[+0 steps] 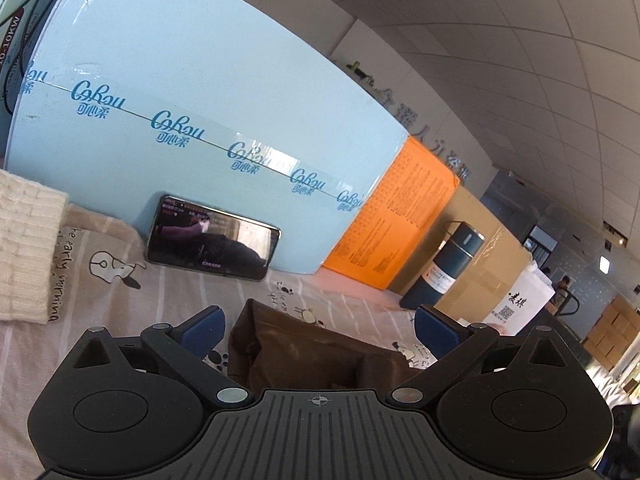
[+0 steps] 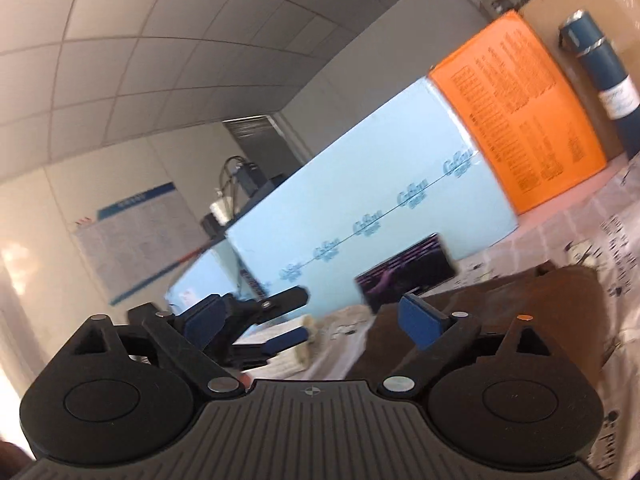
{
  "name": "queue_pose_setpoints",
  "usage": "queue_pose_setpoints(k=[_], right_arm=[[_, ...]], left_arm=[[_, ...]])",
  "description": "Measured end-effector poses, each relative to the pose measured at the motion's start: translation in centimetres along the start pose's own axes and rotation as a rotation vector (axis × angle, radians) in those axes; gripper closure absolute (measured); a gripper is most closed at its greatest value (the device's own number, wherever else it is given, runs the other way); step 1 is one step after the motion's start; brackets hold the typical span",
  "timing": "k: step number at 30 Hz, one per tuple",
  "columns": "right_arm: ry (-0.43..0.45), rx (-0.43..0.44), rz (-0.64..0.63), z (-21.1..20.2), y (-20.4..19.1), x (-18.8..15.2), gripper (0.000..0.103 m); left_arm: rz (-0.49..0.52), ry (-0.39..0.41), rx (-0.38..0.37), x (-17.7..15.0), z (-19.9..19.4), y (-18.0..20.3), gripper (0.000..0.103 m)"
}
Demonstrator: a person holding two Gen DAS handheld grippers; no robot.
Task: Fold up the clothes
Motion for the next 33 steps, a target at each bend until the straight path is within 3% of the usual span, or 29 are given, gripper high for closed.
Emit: queue_pose_setpoints(k=[5,8,10,13,16,19,23,33], right_arm=[[-0.185,0.158,0.021,1.8,-2.3,-2.5,0.005],[-0.208,0.292,0.01,1.7,-4.5,-2.9,0.005],[-0.151,0.325,-0.029,0.9,-5.5,-1.9,0.002],[-0.041,0.243,-0.089,-0.3,-4.7,0.4,0.0],[0.059,0.056,-0.124,-0.8,-1.3,2.0,0.0],[0.123,-0.086,-0.028,-1.4,3.5,2.2,0.0],[0.149,-0.166,0.137,-2.0,7.7,1.5,0.0],[0.158,-0.182,0.178,-2.5,8.3,1.1,0.0]], left_arm=[[-0.083,-0.05,-0.031,0.9,1.0,1.7,0.001],[-0.132,-0.098,-0.069,0.5,1.8,2.3,0.001],[-0.122,-0.127,-0.086,-0.4,2.5,2.5,0.001],[-0.087,-0.163,-0.095,-1.5,3.4,2.4,0.001],[-0.092,-0.208,-0.099,-2.1,4.2,1.8,0.001],[-0.1,-0.242,-0.107,-2.4,4.8,1.4,0.001],[-0.105,-0.285,-0.101,-3.0,5.7,1.0,0.001],[-0.102,-0.358,-0.093,-4.3,6.7,0.9,0.001]])
Point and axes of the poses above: each gripper's, at about its wrist camera, not at the fingertips, and z roughly the way its jaws point, y to its right, x to its top, the point moved 6 cm from there along z, roughly the way its jaws point, and after that the axes turned 13 degrees about x, right-handed, at the moved point
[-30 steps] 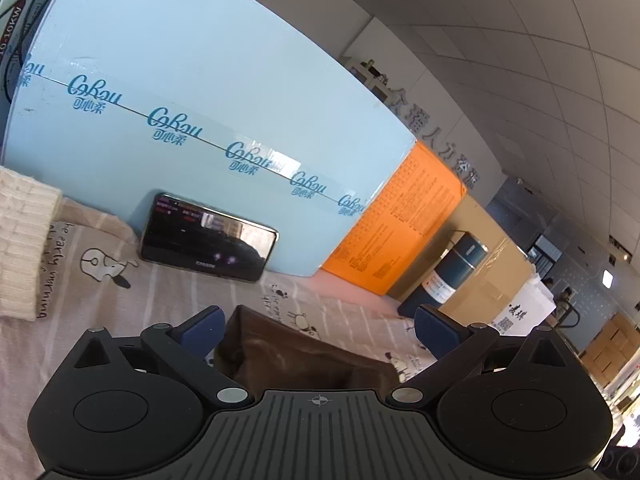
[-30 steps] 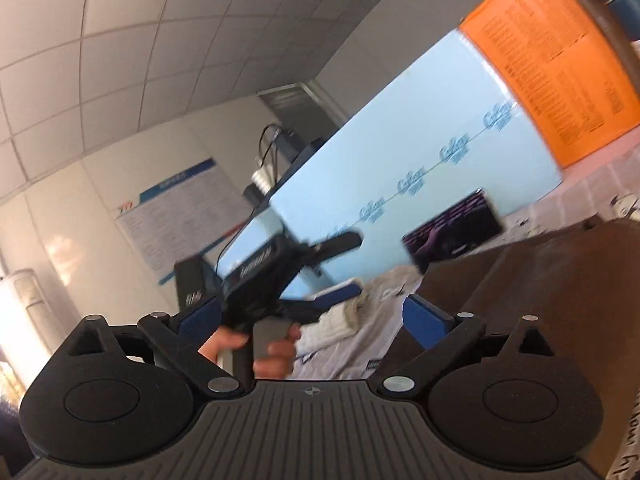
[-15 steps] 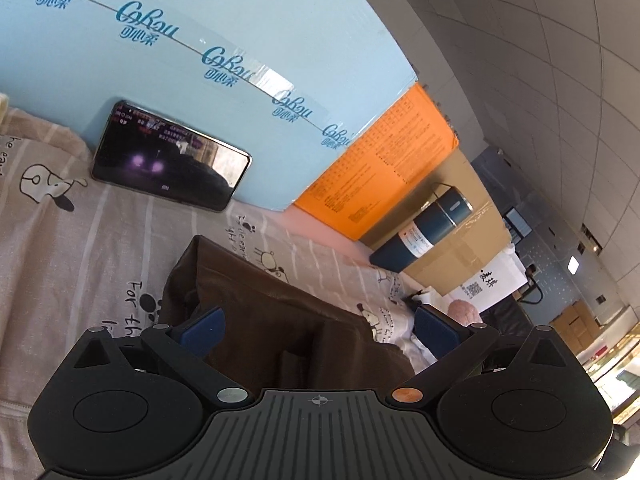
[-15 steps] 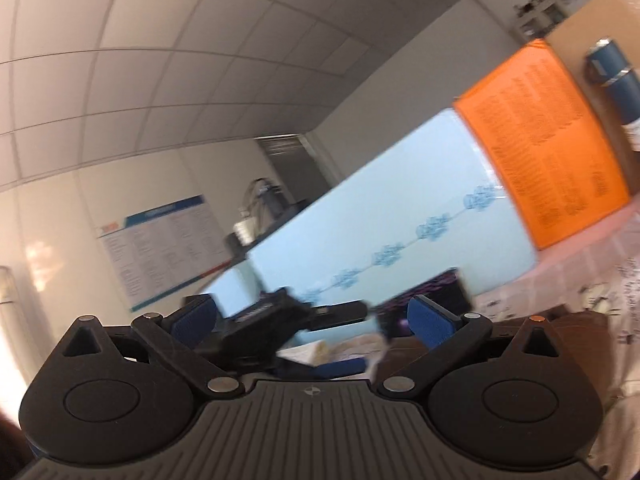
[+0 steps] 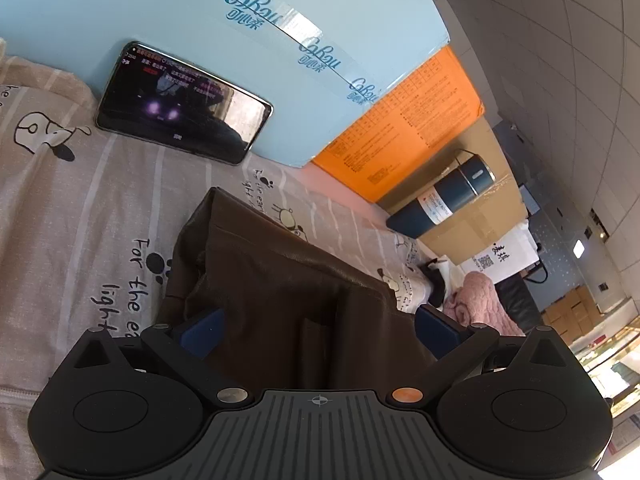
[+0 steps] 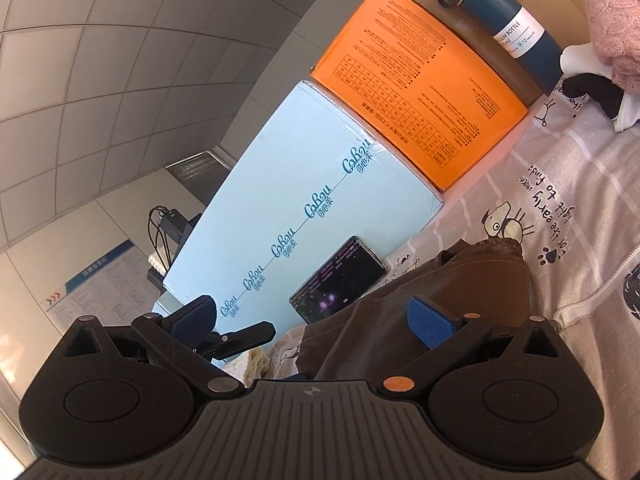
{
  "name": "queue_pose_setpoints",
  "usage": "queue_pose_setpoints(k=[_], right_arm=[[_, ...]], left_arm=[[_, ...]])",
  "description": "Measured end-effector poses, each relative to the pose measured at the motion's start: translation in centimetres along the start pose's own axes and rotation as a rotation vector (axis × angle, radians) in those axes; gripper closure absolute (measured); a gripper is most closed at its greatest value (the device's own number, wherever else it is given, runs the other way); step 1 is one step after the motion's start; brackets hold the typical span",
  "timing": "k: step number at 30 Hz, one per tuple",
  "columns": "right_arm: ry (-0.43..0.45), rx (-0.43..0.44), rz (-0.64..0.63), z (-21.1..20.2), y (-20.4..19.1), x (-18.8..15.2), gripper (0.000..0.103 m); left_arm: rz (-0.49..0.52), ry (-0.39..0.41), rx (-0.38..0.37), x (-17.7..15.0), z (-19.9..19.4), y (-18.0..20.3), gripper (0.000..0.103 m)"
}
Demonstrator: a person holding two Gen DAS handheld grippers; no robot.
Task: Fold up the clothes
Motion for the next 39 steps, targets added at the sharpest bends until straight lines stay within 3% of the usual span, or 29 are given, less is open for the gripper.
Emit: queue_pose_setpoints(k=[11,19,26,33,39], right_arm=[[-0.008,-0.004,0.0,0.0,0.2,-0.1,0.0],[-0.009,-0.004,0.0,0.0,0.2,-0.2,0.0],[-0.01,-0.006,0.002,0.0,0.3,-0.2,0.0],[-0.016,-0.008,0.004,0.1,0.4,-0.2,0.0],[-0.019,-0.008,0.007,0.2,0.5,-0.2,0.0]], left_arm=[[0.091,-0.072,-0.004,-1.6,1.0,1.6,0.001],[0.072,-0.069,-0.008,-1.6,1.0,1.3,0.001],[0.002,-0.064,-0.056,-2.2,1.4,1.3,0.001],[0.08,-0.07,-0.027,-3.3,1.6,2.7,0.0],[0.229,-0.02,0.033,-4.3,2.1,3.7,0.0]])
Point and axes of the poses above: each gripper's, at about its wrist camera, not at the fingertips, and z roughly the way its jaws point, y to its right, x to its top, the point moved 6 cm from there along z, roughly the way its jaws point, and after that the axes turned 13 degrees about x, right-handed, at the moved point
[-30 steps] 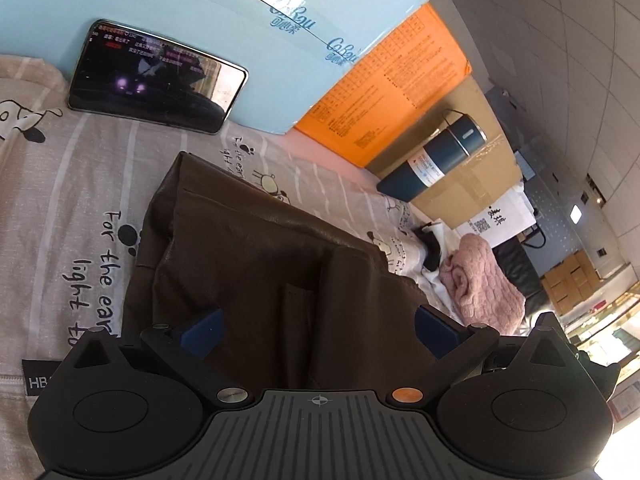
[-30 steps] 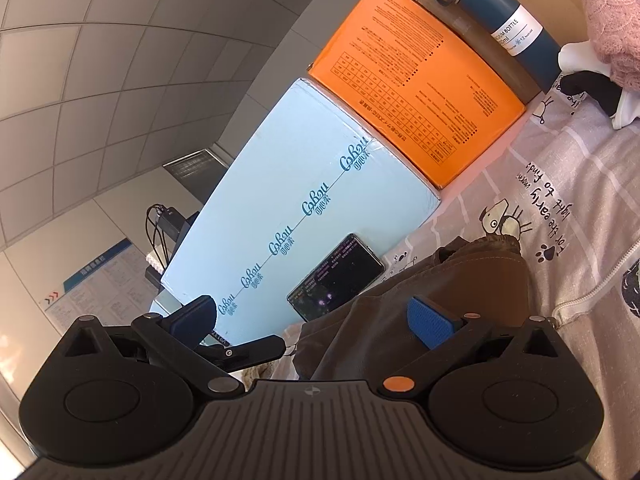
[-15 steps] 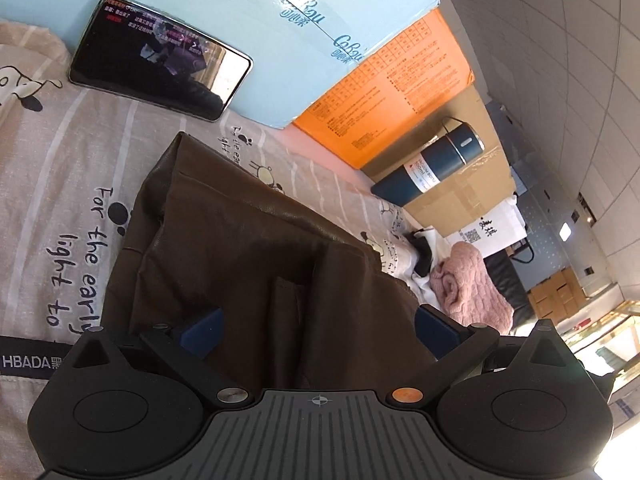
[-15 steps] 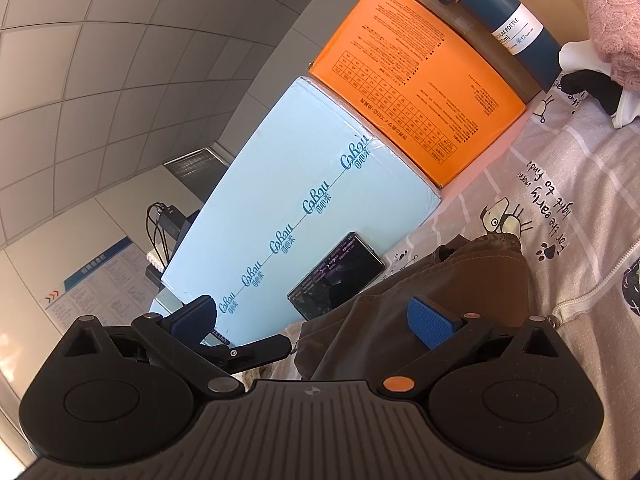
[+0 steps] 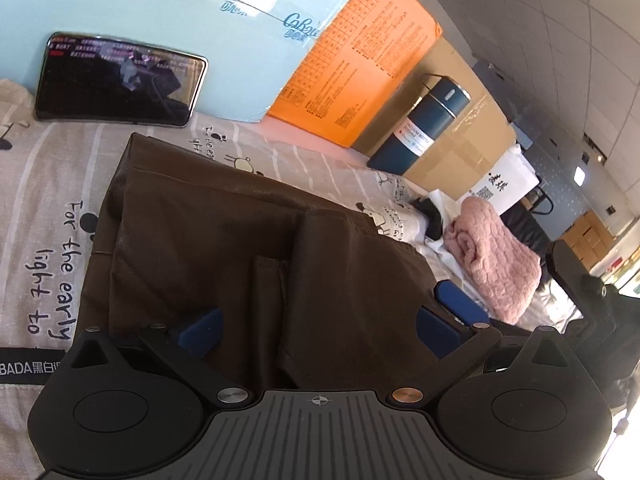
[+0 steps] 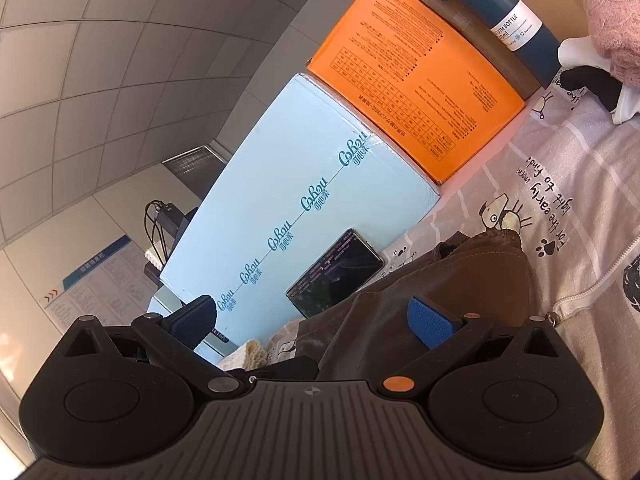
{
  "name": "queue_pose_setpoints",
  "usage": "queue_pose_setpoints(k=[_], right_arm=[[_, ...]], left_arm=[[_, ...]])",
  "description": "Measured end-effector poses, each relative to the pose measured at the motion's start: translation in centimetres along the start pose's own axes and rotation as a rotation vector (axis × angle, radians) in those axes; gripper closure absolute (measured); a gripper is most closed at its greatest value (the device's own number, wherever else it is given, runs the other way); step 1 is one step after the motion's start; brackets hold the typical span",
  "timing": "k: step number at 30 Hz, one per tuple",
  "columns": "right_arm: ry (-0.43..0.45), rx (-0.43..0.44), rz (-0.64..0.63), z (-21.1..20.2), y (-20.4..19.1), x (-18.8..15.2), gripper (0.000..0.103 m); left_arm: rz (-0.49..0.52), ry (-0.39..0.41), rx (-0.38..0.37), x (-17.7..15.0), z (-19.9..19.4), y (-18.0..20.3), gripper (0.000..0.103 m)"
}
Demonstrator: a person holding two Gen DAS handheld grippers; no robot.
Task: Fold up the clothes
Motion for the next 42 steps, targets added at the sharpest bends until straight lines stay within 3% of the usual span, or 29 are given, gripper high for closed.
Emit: queue_pose_setpoints(k=[3,7,10,17,20,24,25,26,27,28,32,38,42], right_arm=[[0.001,0.001,0.004,0.0,0.1,0.0,0.0],[0.006,0.002,0.016,-0.2,0.3,0.0,0.0],[0.004,0.003,0.021,-0.2,0.4,-0.1,0.0],[0.007,0.007,0.027,-0.2,0.5,0.0,0.0],[0.007,0.009,0.029,-0.3,0.5,0.0,0.0],[-0.002,0.005,0.033,-0.3,0.6,-0.1,0.0],[-0.003,0.003,0.033,-0.3,0.6,-0.2,0.0],[-0.004,0.0,0.034,-0.3,0.6,-0.2,0.0],[-0.005,-0.002,0.034,-0.3,0.6,-0.3,0.0],[-0.005,-0.004,0.033,-0.3,0.6,-0.3,0.0],[-0.006,-0.016,0.032,-0.4,0.6,-0.6,0.0],[0.033,-0.009,0.003,-2.0,-0.6,-0.6,0.0],[0.088,0.015,0.012,-3.7,-1.0,-0.1,0.0]], left_arm=[[0.018,0.017,0.032,-0.1,0.1,0.3,0.0],[-0.06,0.026,-0.007,0.2,-0.2,-0.4,0.0],[-0.154,0.016,-0.138,0.9,-0.6,-1.1,0.001],[-0.41,0.005,-0.618,1.9,-1.7,-2.6,0.001],[-0.42,-0.003,-0.671,1.9,-1.6,-2.7,0.001],[-0.362,-0.009,-0.57,1.4,-1.0,-2.0,0.004],[-0.329,0.001,-0.513,1.4,-1.0,-1.8,0.013],[-0.276,0.02,-0.446,1.3,-1.0,-1.4,0.032],[-0.221,0.04,-0.379,1.3,-1.1,-1.0,0.043],[-0.162,0.056,-0.307,1.2,-1.0,-0.6,0.067],[0.035,0.136,-0.157,0.6,-1.5,1.0,0.092],[0.248,0.373,-0.079,1.2,-6.4,4.4,0.096],[0.294,0.437,-0.016,2.0,-8.0,4.1,0.096]])
Point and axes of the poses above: each gripper's, at about its wrist camera, not at the fingertips, and z roughly the way its jaws point, y to its right, x to its top, the point moved 6 cm from there along z, roughly the way its jaws point, and after that the axes turned 13 degrees about x, right-handed, at the moved point
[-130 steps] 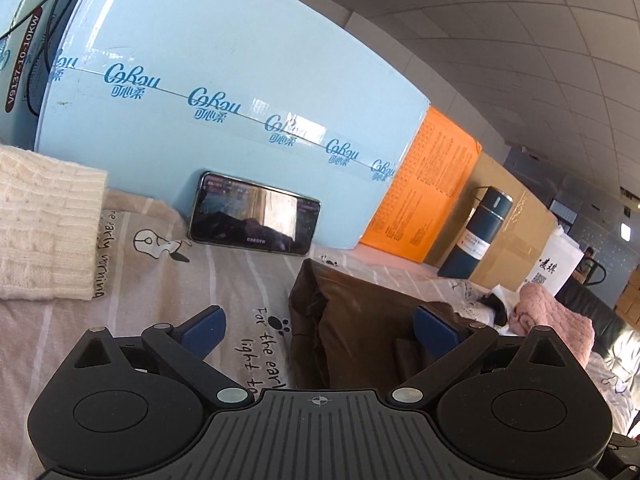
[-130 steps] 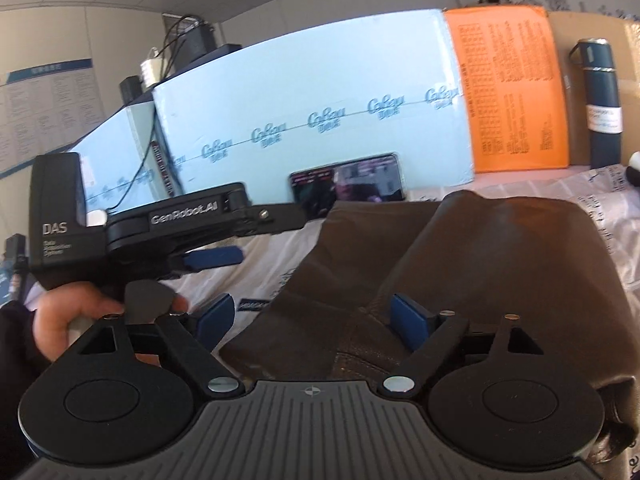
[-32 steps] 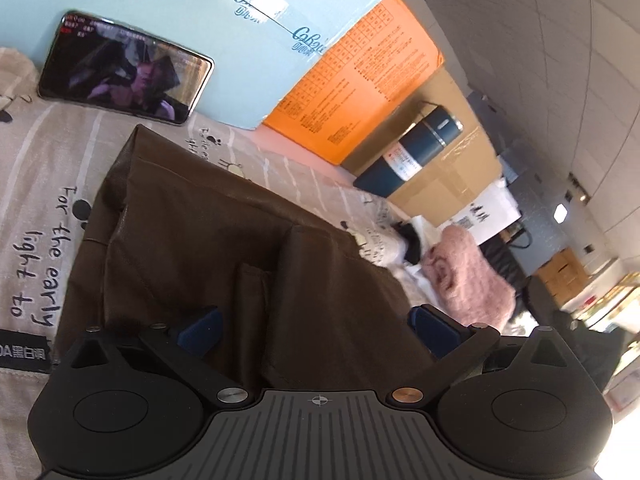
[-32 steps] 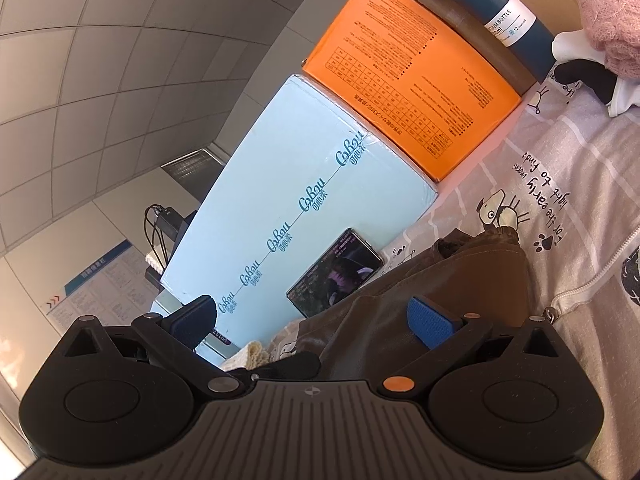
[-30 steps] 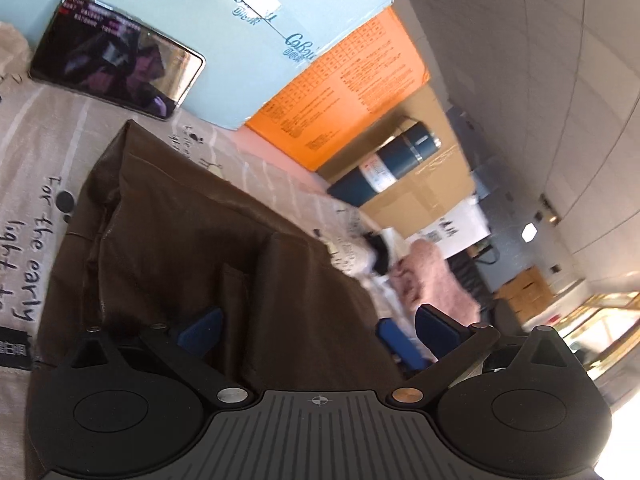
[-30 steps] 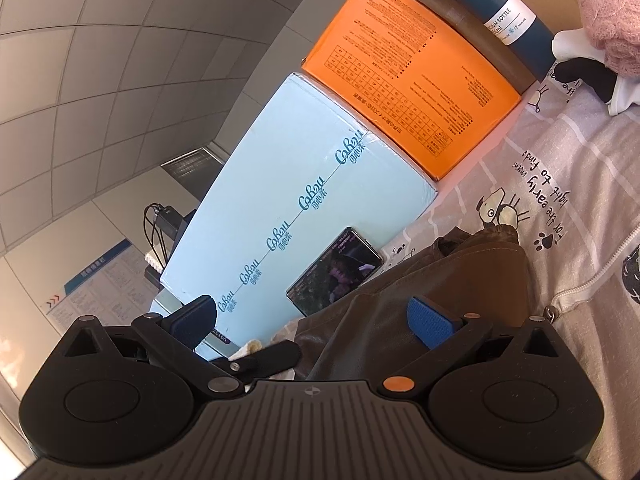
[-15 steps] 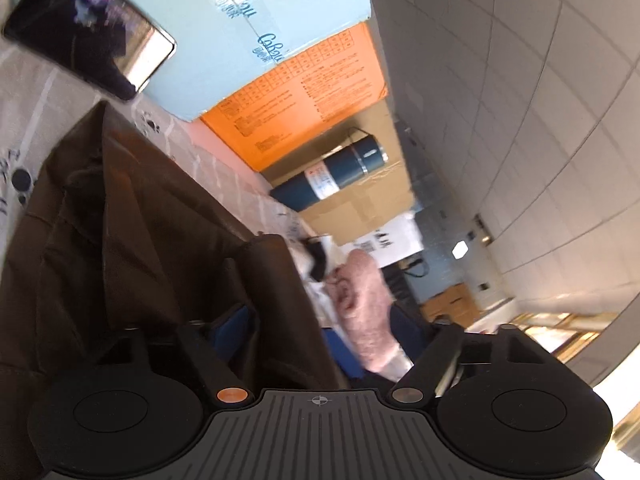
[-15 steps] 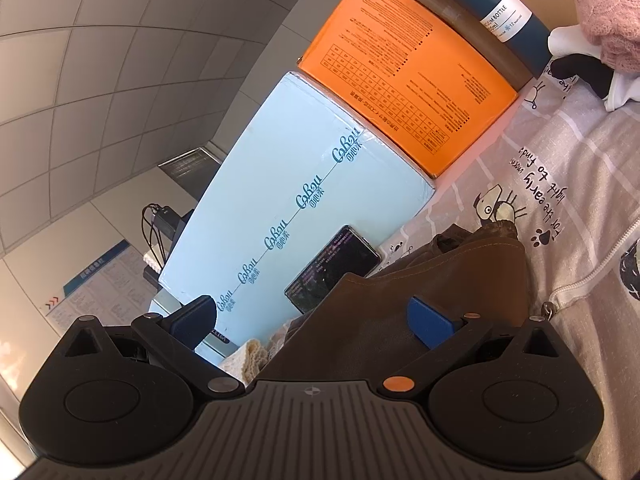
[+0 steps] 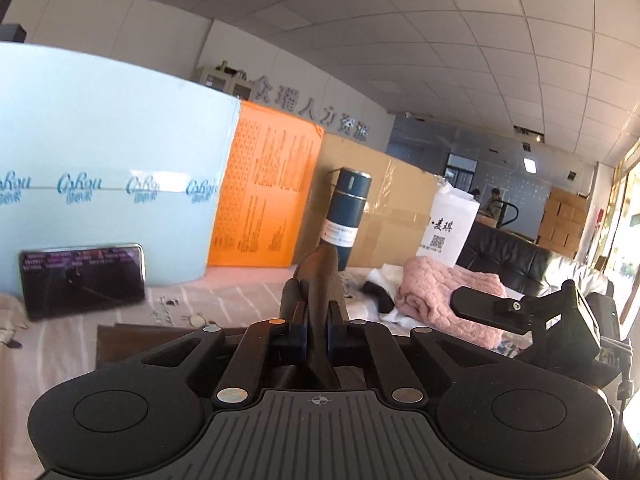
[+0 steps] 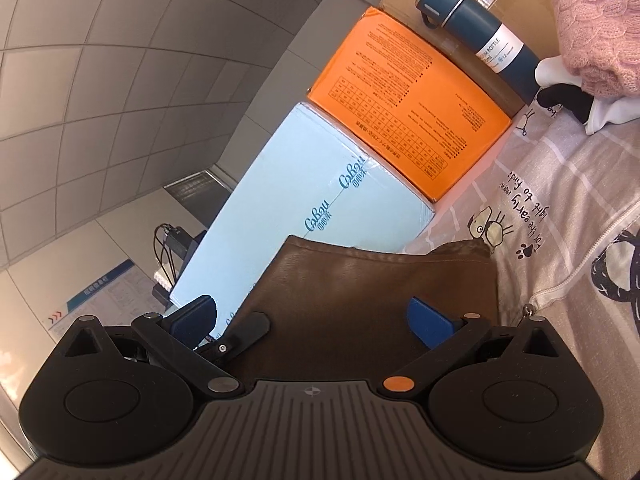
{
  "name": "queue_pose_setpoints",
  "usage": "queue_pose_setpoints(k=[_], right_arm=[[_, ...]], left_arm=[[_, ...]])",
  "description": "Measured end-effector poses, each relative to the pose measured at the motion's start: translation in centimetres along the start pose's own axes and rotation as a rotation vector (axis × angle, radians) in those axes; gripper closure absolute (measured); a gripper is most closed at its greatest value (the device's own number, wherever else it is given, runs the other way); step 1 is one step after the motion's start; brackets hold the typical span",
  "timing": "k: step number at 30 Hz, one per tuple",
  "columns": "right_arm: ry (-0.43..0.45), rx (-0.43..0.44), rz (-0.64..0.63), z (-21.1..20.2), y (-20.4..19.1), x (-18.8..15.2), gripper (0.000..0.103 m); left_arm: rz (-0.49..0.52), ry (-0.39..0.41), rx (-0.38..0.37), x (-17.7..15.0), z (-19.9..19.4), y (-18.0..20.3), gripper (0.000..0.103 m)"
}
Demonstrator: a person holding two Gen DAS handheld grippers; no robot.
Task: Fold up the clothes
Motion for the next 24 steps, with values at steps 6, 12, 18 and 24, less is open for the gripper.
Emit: queue_pose_setpoints(k=[6,12,18,24], right_arm=[[-0.017,0.02,-0.007,-0.7,-0.7,-0.2,0.0],[-0.135,0.062,-0.041,-0.6,-2.3,-2.1,0.0],[-0.334,0.102,-0.161,-0.1,-4.7,-5.4,0.0],[-0.404,0.085,-0.248,0.1,-5.5,-6.7,0.0]], left_arm=[[-0.042,-0.132,0.098,-2.7,1.7,-3.9,0.096],[-0.034,-0.19,0.147,-4.1,2.3,-4.7,0.093],[-0.006,-0.176,0.176,-4.5,1.4,-4.7,0.089],[-0.019,-0.182,0.184,-4.4,1.4,-5.0,0.088]])
Point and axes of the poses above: each gripper's, at about its wrist camera, not at the fingertips, and z roughly the way its jaws point, y to its right, x to its top, the point moved 6 cm from there along z, roughly the way its jaws point, and after that the axes turned 13 degrees about x, right-handed, at the moved point
